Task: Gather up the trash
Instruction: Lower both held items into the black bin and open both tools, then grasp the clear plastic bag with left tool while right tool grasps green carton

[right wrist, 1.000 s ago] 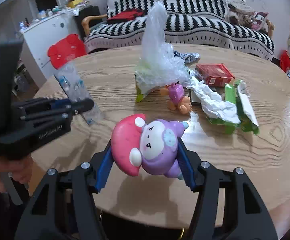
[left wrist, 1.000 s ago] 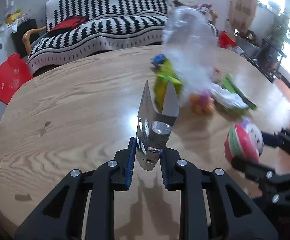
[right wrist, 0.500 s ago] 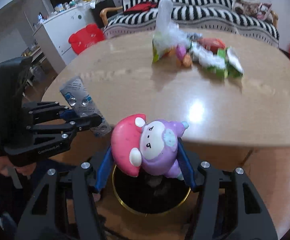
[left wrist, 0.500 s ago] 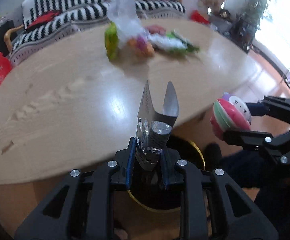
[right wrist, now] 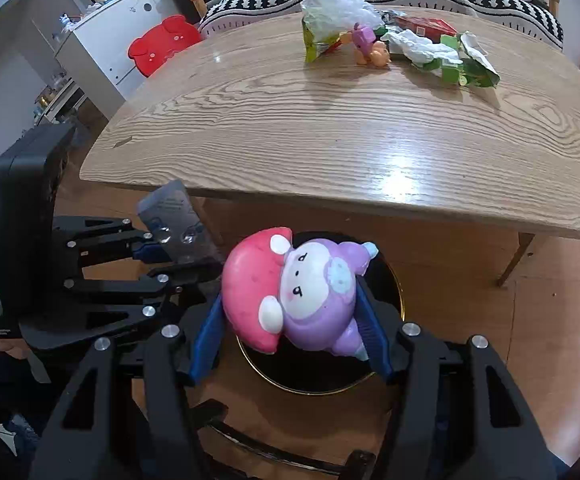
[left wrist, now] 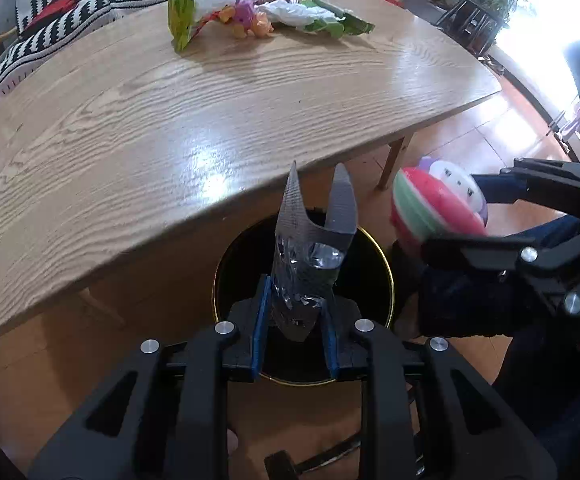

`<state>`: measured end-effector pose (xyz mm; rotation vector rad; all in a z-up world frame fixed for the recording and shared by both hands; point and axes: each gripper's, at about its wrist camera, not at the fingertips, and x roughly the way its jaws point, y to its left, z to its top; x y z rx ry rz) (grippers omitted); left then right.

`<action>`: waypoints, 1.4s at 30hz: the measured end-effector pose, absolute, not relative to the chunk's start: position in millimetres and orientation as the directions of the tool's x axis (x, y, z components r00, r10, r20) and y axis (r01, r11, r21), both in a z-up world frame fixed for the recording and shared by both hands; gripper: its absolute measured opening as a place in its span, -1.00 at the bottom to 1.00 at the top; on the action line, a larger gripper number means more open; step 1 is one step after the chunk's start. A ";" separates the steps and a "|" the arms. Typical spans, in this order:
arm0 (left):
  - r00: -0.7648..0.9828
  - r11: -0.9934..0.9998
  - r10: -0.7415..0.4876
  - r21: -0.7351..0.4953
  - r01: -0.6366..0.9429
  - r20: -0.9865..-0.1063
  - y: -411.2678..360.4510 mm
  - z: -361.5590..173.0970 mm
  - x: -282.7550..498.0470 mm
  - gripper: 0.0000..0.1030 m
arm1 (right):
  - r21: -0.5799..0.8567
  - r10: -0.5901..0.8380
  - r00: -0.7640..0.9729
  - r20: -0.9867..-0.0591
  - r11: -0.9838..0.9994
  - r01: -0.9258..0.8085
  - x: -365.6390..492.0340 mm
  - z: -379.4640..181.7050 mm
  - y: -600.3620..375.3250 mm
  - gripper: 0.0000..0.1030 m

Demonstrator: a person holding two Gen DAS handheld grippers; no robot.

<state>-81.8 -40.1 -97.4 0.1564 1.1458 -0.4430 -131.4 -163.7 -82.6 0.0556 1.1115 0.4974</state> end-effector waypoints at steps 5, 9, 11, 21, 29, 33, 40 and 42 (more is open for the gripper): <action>0.331 0.895 -0.269 -0.108 0.432 -0.904 -43.9 -95.7 -83.8 -0.56 | 0.282 0.406 0.353 -0.843 0.892 -0.352 -127.9 -81.1 -164.5 0.16; 0.333 0.896 -0.263 -0.101 0.432 -0.905 -44.4 -95.1 -84.6 -0.56 | 0.281 0.401 0.365 -0.840 0.898 -0.339 -125.8 -79.6 -168.0 0.18; 0.333 0.896 -0.258 -0.095 0.434 -0.907 -45.8 -96.1 -82.6 -0.55 | 0.283 0.399 0.369 -0.840 0.901 -0.330 -124.3 -79.6 -169.8 0.20; 0.364 0.905 -0.248 -0.080 0.419 -0.898 -44.1 -91.3 -81.2 0.19 | 0.307 0.406 0.390 -0.827 0.906 -0.293 -119.6 -76.0 -178.3 0.38; 0.372 0.901 -0.239 -0.063 0.429 -0.897 -46.1 -90.6 -81.8 0.21 | 0.306 0.404 0.395 -0.825 0.907 -0.289 -119.9 -74.9 -177.9 0.45; 0.381 0.904 -0.242 -0.065 0.423 -0.892 -44.9 -87.0 -80.6 0.27 | 0.302 0.400 0.407 -0.821 0.910 -0.285 -119.5 -72.4 -178.1 0.47; 0.454 0.916 -0.244 -0.050 0.398 -0.857 -43.7 -64.9 -68.0 0.50 | 0.275 0.373 0.476 -0.796 0.924 -0.264 -113.4 -54.8 -188.2 0.53; 0.494 0.925 -0.230 -0.032 0.378 -0.838 -41.2 -55.7 -60.1 0.61 | 0.279 0.367 0.499 -0.785 0.929 -0.243 -106.1 -47.1 -196.6 0.53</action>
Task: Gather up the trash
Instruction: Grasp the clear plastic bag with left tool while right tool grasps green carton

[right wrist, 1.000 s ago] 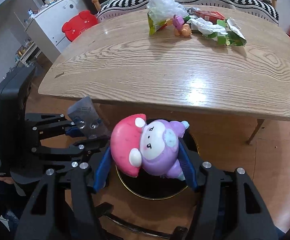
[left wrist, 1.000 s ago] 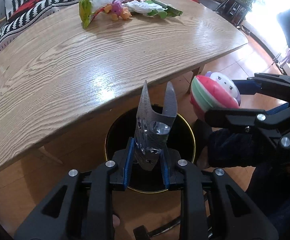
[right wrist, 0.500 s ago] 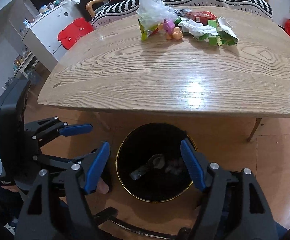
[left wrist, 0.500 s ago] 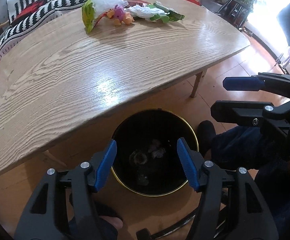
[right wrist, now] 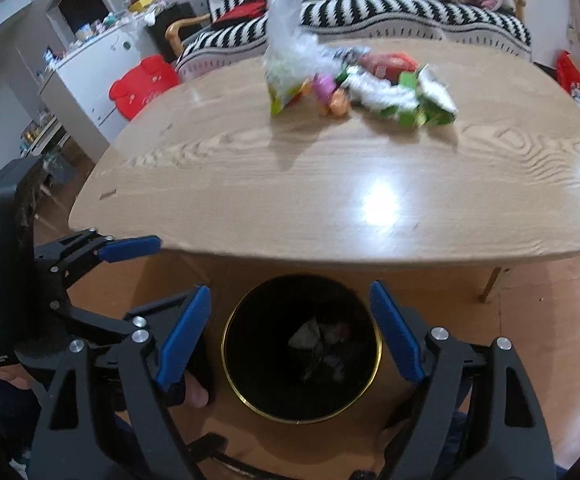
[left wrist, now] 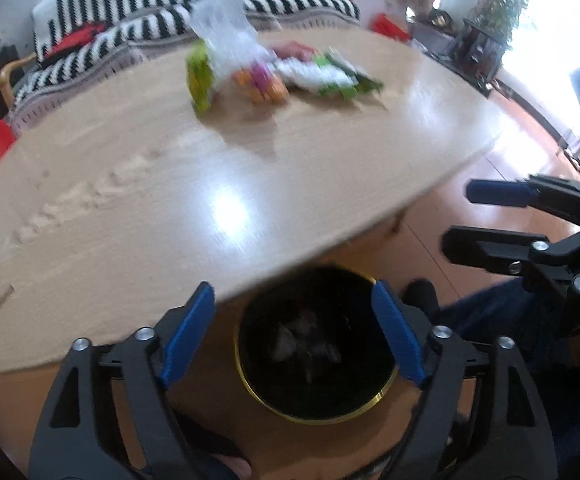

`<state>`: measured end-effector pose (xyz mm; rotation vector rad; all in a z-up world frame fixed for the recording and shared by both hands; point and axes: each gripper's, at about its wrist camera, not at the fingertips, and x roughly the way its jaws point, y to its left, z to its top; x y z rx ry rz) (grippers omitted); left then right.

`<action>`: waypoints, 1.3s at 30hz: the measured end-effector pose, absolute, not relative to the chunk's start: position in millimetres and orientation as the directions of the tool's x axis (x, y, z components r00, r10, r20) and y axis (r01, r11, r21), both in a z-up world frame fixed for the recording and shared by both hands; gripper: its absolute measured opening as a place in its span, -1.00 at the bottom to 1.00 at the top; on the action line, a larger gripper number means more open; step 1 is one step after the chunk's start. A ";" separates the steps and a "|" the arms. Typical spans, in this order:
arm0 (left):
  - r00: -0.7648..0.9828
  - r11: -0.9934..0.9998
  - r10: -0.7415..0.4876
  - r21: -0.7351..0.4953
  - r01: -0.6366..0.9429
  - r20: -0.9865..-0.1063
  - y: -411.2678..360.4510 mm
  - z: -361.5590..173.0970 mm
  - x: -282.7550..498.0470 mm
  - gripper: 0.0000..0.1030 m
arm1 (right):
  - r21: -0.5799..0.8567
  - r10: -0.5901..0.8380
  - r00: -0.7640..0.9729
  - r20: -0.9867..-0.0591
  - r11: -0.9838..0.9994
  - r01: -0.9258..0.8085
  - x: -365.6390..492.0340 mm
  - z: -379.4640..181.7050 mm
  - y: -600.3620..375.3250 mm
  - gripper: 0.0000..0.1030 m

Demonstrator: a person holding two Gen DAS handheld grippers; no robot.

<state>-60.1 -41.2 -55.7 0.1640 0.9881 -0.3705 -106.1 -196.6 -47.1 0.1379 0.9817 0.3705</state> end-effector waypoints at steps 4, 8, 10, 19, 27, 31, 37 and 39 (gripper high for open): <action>0.561 0.952 -0.199 -0.024 0.304 -0.804 -30.7 -38.1 -33.9 0.68 | 0.287 0.337 0.569 -0.750 0.941 -0.179 -83.5 -22.6 -222.4 0.54; 0.601 0.969 -0.199 -0.062 0.241 -0.774 -23.7 -21.2 -1.1 0.70 | 0.298 0.298 0.620 -0.726 0.949 -0.108 -47.2 -1.4 -250.4 0.54; 0.625 0.972 -0.195 -0.065 0.224 -0.756 -25.3 -12.8 20.3 0.71 | 0.324 0.291 0.624 -0.726 0.944 -0.064 -24.7 0.4 -265.3 0.54; 0.663 0.975 -0.213 -0.109 0.195 -0.718 -48.4 -3.2 122.7 0.72 | 0.437 0.295 0.569 -0.768 0.890 0.128 72.2 -42.6 -317.0 0.54; 0.669 0.981 -0.181 -0.082 0.176 -0.721 -64.5 -27.2 182.1 0.72 | 0.560 0.414 0.485 -0.770 0.802 0.205 118.4 -94.6 -331.0 0.31; 0.665 0.978 -0.194 -0.090 0.187 -0.722 -68.4 -34.6 194.1 0.70 | 0.597 0.460 0.466 -0.756 0.777 0.200 125.5 -101.7 -325.1 0.05; 0.672 0.975 -0.210 -0.102 0.198 -0.710 -72.8 -33.7 196.0 -0.41 | 0.633 0.489 0.501 -0.714 0.757 0.164 124.3 -90.3 -319.6 -0.23; 0.677 0.974 -0.212 -0.101 0.201 -0.705 -73.8 -30.1 191.3 -0.70 | 0.629 0.475 0.540 -0.695 0.765 0.138 119.3 -76.4 -320.4 -0.25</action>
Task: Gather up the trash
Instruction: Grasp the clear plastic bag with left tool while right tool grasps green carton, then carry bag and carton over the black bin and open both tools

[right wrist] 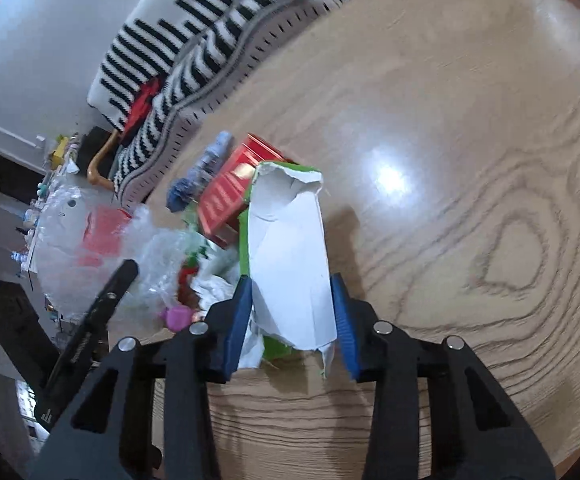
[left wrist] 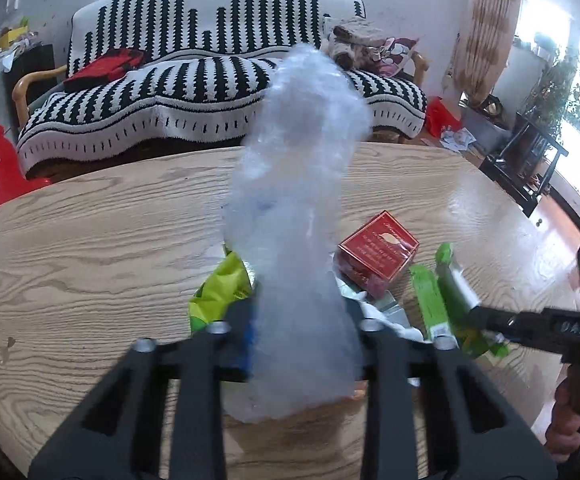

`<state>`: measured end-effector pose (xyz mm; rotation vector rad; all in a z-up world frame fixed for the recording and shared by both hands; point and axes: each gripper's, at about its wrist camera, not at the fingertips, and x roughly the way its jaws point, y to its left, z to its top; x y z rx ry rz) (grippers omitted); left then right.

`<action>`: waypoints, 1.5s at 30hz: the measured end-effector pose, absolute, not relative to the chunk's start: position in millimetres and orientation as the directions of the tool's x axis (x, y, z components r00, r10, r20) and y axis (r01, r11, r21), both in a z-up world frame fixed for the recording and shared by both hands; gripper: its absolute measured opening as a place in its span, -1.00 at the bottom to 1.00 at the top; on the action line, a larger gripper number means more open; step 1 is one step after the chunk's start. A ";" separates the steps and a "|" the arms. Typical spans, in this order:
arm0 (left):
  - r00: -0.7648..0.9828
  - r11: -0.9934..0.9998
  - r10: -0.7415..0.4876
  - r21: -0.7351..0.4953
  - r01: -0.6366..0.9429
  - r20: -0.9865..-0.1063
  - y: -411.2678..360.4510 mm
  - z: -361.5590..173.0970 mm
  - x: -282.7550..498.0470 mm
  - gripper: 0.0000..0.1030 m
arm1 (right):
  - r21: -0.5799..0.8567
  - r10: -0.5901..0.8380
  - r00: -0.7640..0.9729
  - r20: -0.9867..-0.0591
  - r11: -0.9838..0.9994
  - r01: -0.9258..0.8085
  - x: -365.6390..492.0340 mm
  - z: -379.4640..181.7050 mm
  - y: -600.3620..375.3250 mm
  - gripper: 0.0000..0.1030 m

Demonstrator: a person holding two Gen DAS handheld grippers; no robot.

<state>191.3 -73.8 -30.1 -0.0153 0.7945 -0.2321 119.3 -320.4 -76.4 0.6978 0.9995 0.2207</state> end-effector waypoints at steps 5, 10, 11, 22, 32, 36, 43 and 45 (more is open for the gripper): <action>0.712 0.972 -0.233 -0.129 0.197 -0.662 -66.7 -8.0 175.0 -0.92 | 0.594 0.415 0.636 -0.650 0.800 0.084 105.0 -38.0 -321.5 -0.28; 0.760 0.967 -0.253 -0.156 0.199 -0.599 -55.9 24.7 153.5 -0.93 | 0.535 0.348 0.726 -0.592 0.845 0.031 87.5 -4.3 -322.2 -0.28; 0.769 0.968 -0.253 -0.151 0.203 -0.588 -54.9 30.2 148.5 -0.93 | 0.531 0.344 0.735 -0.584 0.847 0.024 84.2 1.2 -322.6 -0.28; 0.723 0.953 -0.287 -0.108 0.285 -0.628 -51.2 37.7 83.5 -0.93 | 0.493 0.378 0.692 -0.615 0.869 -0.036 41.9 10.5 -305.1 -0.28; 0.631 0.940 -0.252 -0.032 0.338 -0.734 -38.9 1.7 -18.0 -0.93 | 0.402 0.442 0.588 -0.677 0.892 -0.207 -54.6 -4.1 -236.4 -0.28; 0.590 0.930 -0.245 -0.016 0.366 -0.769 -35.7 -19.5 -53.1 -0.93 | 0.385 0.468 0.531 -0.707 0.884 -0.266 -94.5 -23.5 -211.0 -0.28; 0.450 0.886 -0.250 -0.015 0.463 -0.857 -41.7 -70.8 -98.1 -0.93 | 0.309 0.426 0.430 -0.796 0.897 -0.316 -146.6 -69.5 -186.1 -0.28; 0.405 0.874 -0.248 -0.023 0.486 -0.880 -45.7 -85.7 -106.0 -0.93 | 0.299 0.408 0.395 -0.823 0.902 -0.311 -152.0 -83.4 -183.5 -0.28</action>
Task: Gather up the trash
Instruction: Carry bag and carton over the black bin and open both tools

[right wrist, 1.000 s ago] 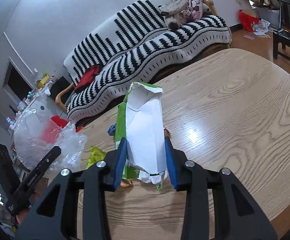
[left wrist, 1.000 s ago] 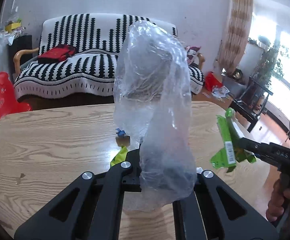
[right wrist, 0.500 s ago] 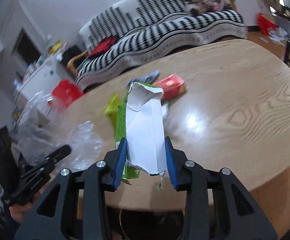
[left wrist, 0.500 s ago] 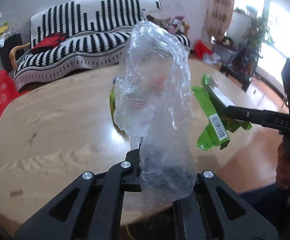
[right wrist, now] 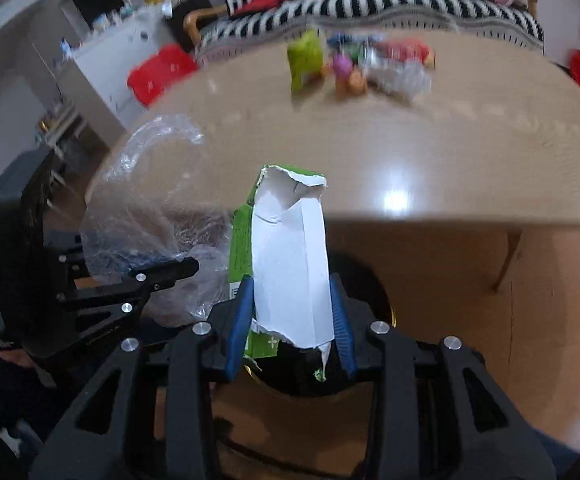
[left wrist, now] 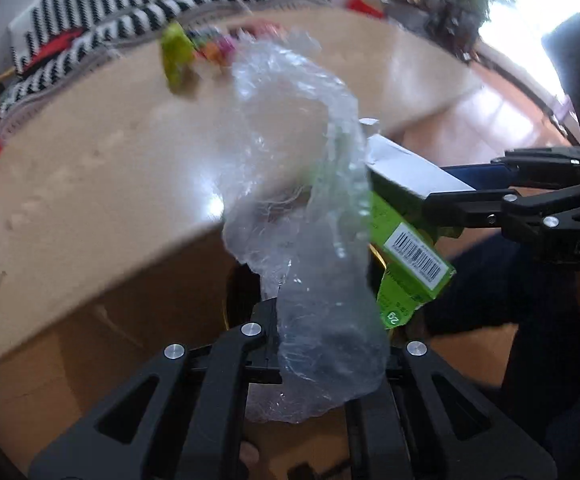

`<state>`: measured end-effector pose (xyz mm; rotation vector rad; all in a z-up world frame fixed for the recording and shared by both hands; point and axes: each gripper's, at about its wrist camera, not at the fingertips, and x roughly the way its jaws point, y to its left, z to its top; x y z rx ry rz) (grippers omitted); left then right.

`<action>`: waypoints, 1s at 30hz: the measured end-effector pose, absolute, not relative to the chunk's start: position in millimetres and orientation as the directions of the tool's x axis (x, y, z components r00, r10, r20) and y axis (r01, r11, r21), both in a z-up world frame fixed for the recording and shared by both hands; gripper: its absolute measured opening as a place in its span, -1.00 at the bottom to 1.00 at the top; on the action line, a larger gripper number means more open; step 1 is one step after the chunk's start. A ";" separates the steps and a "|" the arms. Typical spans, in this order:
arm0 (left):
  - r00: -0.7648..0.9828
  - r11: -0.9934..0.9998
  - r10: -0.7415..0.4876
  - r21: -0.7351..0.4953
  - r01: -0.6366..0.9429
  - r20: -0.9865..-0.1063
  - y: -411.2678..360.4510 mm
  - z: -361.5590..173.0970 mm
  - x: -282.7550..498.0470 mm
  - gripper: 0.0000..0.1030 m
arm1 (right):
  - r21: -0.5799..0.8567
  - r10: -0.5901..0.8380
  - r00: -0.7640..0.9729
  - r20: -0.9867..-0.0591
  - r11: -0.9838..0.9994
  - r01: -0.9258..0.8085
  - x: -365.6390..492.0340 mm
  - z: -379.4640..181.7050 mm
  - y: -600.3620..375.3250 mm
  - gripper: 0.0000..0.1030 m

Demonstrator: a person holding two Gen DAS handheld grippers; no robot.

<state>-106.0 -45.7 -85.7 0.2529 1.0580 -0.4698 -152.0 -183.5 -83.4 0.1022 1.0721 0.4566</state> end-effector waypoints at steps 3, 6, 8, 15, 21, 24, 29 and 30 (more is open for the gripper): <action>0.366 0.869 -0.224 -0.015 0.495 -0.903 -47.5 -102.5 -109.0 -0.93 | 0.282 0.377 0.348 -0.858 0.913 -0.295 -153.2 -101.1 -182.0 -0.28; 0.340 0.877 -0.223 -0.036 0.479 -0.914 -46.9 -109.3 -105.7 -0.93 | 0.280 0.372 0.339 -0.864 0.915 -0.291 -150.6 -104.7 -183.0 -0.28; 0.338 0.877 -0.220 -0.033 0.480 -0.915 -50.1 -109.9 -105.1 -0.93 | 0.277 0.370 0.340 -0.865 0.915 -0.292 -149.6 -104.3 -182.5 -0.27; 0.332 0.872 -0.222 -0.035 0.487 -0.917 -53.2 -111.5 -99.3 -0.93 | 0.275 0.368 0.341 -0.865 0.916 -0.291 -147.3 -103.4 -182.0 -0.27; 0.331 0.868 -0.222 -0.032 0.495 -0.917 -57.5 -110.0 -98.2 -0.93 | 0.272 0.365 0.345 -0.865 0.918 -0.289 -147.2 -102.7 -181.5 -0.27; 0.334 0.870 -0.221 -0.031 0.492 -0.916 -57.2 -109.9 -98.4 -0.93 | 0.273 0.364 0.349 -0.864 0.919 -0.284 -146.6 -102.0 -182.0 -0.26; 0.348 0.874 -0.210 -0.016 0.485 -0.914 -55.8 -108.7 -99.2 -0.89 | 0.286 0.366 0.361 -0.858 0.923 -0.257 -144.1 -99.3 -188.2 -0.09; 0.348 0.876 -0.206 -0.014 0.483 -0.914 -55.7 -108.7 -99.2 -0.88 | 0.287 0.366 0.366 -0.856 0.924 -0.254 -143.8 -98.4 -189.6 -0.04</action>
